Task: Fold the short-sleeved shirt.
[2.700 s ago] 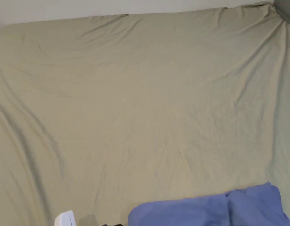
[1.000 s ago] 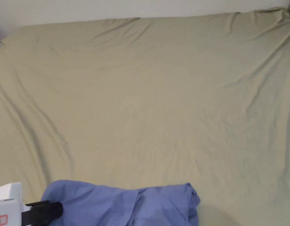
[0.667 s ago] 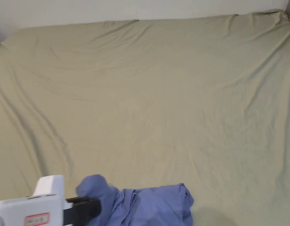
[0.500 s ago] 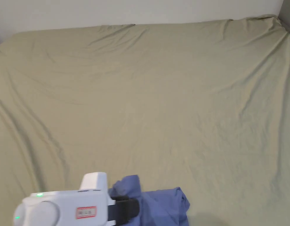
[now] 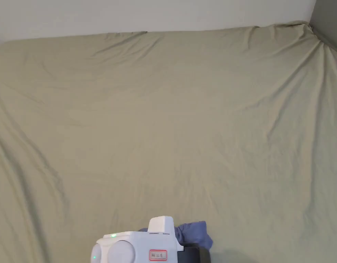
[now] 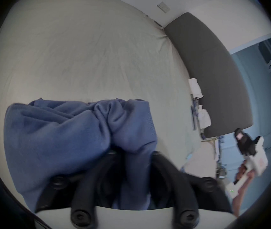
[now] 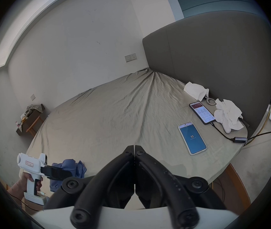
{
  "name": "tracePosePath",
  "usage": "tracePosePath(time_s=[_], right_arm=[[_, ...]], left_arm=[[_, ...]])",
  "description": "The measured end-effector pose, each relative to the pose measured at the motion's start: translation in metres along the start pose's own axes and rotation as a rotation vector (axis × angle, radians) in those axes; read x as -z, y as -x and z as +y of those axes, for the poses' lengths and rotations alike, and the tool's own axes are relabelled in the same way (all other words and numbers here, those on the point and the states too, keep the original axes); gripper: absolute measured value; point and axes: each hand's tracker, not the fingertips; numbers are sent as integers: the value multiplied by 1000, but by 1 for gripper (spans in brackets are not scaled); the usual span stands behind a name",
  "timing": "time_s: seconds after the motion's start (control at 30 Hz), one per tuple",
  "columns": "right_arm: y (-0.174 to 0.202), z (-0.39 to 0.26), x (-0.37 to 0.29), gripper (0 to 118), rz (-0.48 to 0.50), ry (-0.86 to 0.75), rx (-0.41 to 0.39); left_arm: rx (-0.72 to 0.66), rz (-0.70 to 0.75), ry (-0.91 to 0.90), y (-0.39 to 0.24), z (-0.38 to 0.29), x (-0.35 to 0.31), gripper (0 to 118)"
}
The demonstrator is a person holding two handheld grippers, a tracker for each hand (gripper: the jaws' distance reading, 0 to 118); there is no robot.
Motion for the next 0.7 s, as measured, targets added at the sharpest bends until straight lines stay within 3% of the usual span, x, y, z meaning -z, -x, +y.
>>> tracePosePath(time_s=[0.03, 0.07, 0.13, 0.23, 0.27, 0.3, 0.33, 0.4, 0.7], right_arm=[[0, 0, 0, 0, -1, 1, -2], [0, 0, 0, 0, -3, -1, -2], [1, 1, 2, 0, 3, 1, 1], [4, 0, 4, 0, 11, 4, -1], [5, 0, 5, 0, 12, 4, -4], [6, 0, 6, 0, 16, 6, -6], [6, -1, 7, 0, 19, 8, -6], [7, -2, 8, 0, 24, 10, -4], [-1, -1, 1, 0, -2, 10, -4]], left_arm=[[-40, -58, -2, 3, 0, -8, 78], [-77, -121, -37, 6, -2, -21, 90], [-65, -161, -120, 11, -9, -50, 94], [-35, -71, -227, 15, -18, -89, 93], [-37, -42, -262, 19, -20, -98, 83], [-42, -15, -288, 24, -22, -105, 37], [-57, -3, -309, 28, -23, -108, 1], [-64, 43, -312, 30, -22, -102, 1], [-14, -118, -77, 0, -4, 0, 0]])
